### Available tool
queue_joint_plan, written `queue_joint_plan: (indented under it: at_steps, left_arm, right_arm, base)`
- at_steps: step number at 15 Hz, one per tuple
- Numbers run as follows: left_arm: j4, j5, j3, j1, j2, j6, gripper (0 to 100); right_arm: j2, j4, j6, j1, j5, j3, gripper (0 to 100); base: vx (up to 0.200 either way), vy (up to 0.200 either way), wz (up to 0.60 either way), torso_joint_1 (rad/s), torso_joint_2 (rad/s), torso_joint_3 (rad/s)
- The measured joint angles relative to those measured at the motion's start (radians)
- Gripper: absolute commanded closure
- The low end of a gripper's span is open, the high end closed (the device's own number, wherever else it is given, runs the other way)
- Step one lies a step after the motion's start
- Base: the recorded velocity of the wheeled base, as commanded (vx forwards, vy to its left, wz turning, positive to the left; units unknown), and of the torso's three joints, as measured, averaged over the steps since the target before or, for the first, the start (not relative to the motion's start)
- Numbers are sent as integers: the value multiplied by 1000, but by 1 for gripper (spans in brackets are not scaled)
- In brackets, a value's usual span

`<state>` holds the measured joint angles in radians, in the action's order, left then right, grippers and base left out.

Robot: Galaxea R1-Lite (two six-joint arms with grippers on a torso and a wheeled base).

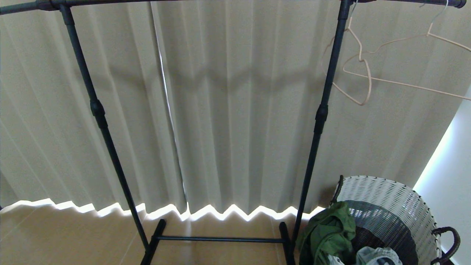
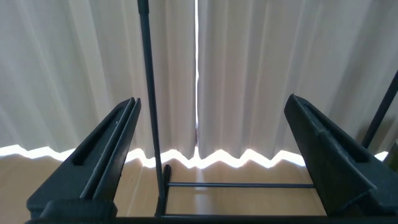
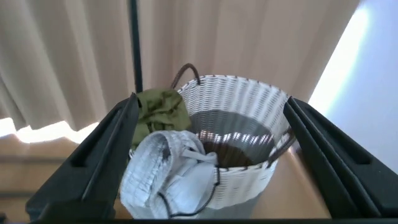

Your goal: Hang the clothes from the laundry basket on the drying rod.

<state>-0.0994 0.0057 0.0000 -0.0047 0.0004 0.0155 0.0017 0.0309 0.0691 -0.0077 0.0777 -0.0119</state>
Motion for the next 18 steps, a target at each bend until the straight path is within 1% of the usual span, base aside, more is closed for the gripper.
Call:
queue_joint_plan:
  at_steps: [2,4,6,9,12,14,15,18]
  left_arm:
    - [1,0,0,0,0,0,0]
    - [1,0,0,0,0,0,0]
    - [0,0,0,0,0,-2,0]
    - [0,1,0,0,0,-6,0]
    - [0,1,0,0,0,-5,0]
    - [0,2,0,0,0,-5,0]
    - [0,2,0,0,0,-5,0]
    - [0,2,0,0,0,-5,0]
  right_arm:
    - [12,21,50,6,-30,-38,0]
    - [43,43,74,32,-36,-91,0]
    - [126,59,98,70,-35,-130,0]
    - [358,66,145,105,-31,-185,0]
    - [637,62,246,104,4,-237,0]
    - [817,20,322,84,24,-257,0]
    - [894,-7,344,75,28,-261,0]
    - [1112,-76,378,59,30,-262,0]
  base:
    - [0,0,0,0,0,0]
    - [0,0,0,0,0,0]
    - [0,0,0,0,0,0]
    - [0,0,0,0,0,0]
    - [0,0,0,0,0,0]
    - [0,0,0,0,0,0]
    - [0,0,0,0,0,0]
    - [0,0,0,0,0,0]
